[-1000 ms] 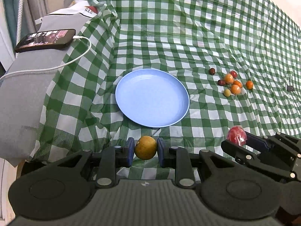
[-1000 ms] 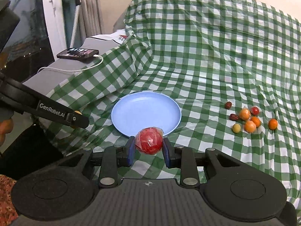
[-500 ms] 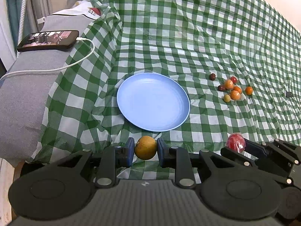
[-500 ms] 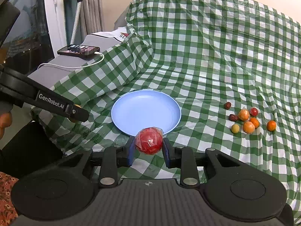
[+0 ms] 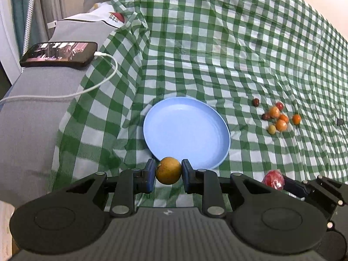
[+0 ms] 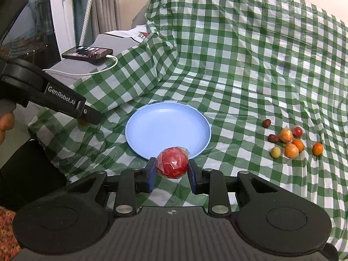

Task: Organize fruits
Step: 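Carry both plums over the blue plate and open both grippers to drop them, then withdraw both tools from the plate back above the cloth, then grasp a wrapped orange with the left gripper while the right grasps a wrapped tangerine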

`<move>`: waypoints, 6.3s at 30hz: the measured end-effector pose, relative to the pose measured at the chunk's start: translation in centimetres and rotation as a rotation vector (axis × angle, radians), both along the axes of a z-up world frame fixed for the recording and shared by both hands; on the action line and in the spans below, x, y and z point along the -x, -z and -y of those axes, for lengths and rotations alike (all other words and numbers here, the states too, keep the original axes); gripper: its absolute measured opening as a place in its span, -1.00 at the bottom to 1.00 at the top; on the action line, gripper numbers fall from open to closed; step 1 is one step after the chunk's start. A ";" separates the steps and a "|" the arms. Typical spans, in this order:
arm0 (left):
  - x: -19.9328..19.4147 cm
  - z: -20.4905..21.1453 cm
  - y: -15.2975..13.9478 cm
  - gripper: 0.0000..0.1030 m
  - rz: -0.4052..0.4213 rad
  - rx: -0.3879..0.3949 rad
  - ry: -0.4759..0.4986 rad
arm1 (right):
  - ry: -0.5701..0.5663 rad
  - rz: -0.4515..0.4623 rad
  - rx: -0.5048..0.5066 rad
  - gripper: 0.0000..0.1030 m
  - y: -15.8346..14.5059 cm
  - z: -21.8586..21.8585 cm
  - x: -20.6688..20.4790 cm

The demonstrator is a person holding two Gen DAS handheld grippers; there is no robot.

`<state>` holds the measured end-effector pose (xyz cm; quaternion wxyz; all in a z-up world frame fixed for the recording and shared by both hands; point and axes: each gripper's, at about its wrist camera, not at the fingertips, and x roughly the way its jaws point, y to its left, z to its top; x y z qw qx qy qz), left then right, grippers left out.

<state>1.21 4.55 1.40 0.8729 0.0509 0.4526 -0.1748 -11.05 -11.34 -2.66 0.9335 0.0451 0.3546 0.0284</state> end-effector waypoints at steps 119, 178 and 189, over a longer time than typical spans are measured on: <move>4.5 0.1 0.4 0.99 0.111 -0.146 -0.010 | 0.083 -0.068 -0.020 0.98 -0.2 -0.2 0.7; -11.8 41.5 12.4 0.85 -0.008 -0.203 0.642 | 0.795 -0.021 -0.053 -0.24 16.2 29.2 -8.3; -11.9 43.2 15.9 -0.24 -0.072 -0.251 0.666 | 0.838 -0.009 -0.099 -0.23 16.5 30.5 -7.9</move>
